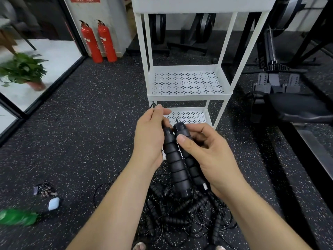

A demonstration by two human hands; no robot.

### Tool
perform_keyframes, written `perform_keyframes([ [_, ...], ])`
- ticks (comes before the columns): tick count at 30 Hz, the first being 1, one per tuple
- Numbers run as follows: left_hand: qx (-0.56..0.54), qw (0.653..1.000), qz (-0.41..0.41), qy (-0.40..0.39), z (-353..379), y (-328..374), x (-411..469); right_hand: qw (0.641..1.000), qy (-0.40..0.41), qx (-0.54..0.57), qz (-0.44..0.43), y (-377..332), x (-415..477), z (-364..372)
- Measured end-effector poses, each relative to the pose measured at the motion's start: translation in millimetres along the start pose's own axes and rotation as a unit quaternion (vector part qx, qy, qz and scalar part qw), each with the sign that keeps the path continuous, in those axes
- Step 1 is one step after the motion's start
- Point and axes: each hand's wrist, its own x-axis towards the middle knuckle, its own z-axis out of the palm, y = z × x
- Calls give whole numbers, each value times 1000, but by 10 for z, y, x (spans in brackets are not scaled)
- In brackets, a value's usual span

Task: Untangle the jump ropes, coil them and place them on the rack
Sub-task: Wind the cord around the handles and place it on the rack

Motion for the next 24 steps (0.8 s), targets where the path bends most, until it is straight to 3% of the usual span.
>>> perform_keyframes([
  [7,-16,999,9,27,34,7,-21,999,-26,33,22,-66,-61,38],
  [14,-73,991,25,107,-4,13,54,964,-244,40,99,-136,-121,-6],
  [18,-86,991,11,106,-18,24,82,972,-213,15,102,-131,-100,-11],
  [21,23,991,20,127,-99,53,150,975,-182,-12,128,-206,-42,-102],
  [24,172,963,127,165,-187,90,168,971,-198,-30,134,-348,5,-305],
])
